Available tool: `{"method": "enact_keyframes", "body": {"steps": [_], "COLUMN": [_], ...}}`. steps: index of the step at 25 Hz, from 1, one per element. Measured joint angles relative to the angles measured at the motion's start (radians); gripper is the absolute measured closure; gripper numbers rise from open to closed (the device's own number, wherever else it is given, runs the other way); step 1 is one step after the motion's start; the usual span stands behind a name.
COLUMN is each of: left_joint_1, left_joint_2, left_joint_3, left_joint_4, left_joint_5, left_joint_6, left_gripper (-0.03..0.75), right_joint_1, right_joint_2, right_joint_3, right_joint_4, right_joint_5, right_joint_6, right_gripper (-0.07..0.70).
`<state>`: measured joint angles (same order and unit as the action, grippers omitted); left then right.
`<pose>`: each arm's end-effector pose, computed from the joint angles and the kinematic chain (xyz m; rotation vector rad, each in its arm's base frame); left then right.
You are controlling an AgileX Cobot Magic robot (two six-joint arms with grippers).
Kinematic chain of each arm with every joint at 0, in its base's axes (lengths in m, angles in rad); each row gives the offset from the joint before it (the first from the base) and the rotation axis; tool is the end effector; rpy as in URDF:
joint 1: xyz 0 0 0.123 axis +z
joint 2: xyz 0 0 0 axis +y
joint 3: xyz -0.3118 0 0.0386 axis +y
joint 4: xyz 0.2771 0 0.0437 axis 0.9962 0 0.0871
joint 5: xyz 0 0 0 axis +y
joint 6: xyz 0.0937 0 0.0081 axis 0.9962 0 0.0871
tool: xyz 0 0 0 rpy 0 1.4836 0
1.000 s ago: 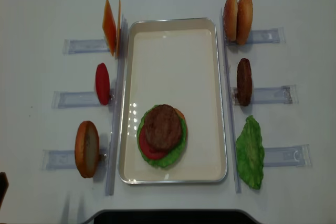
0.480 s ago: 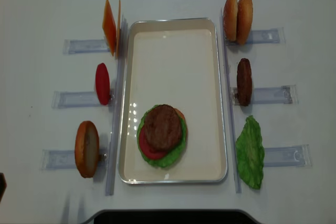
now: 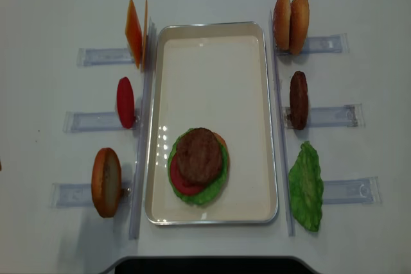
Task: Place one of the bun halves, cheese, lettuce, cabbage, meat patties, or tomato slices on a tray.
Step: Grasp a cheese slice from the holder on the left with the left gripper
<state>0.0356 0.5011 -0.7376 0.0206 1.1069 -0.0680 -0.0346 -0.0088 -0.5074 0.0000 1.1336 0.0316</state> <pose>0.0707 0.0043 0.3476 -0.1200 2.3507 0.0103 -0.0116 0.0004 0.2860 0.0695 2.0998 -0.0018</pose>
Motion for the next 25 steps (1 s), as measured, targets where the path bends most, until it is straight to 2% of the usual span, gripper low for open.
{"method": "enact_keyframes", "body": {"steps": [10, 16, 20, 25], "left_joint_1": [0.0, 0.0, 0.0, 0.0], "left_joint_2": [0.679, 1.014, 1.15, 1.202], "left_joint_3": [-0.314, -0.535, -0.665, -0.741], "left_joint_4": [0.011, 0.014, 0.014, 0.019], "left_joint_5": [-0.055, -0.071, -0.066, -0.059], "left_joint_6": [-0.019, -0.019, -0.019, -0.019], "left_gripper": [0.423, 0.423, 0.423, 0.423], "right_joint_1": [0.0, 0.0, 0.0, 0.0], "right_joint_2": [0.0, 0.0, 0.0, 0.0], "right_joint_3": [0.0, 0.0, 0.0, 0.0], "right_joint_4": [0.0, 0.0, 0.0, 0.0], "right_joint_5": [0.0, 0.0, 0.0, 0.0], "right_joint_6": [0.0, 0.0, 0.0, 0.0], "right_gripper": [0.388, 0.388, 0.388, 0.388]}}
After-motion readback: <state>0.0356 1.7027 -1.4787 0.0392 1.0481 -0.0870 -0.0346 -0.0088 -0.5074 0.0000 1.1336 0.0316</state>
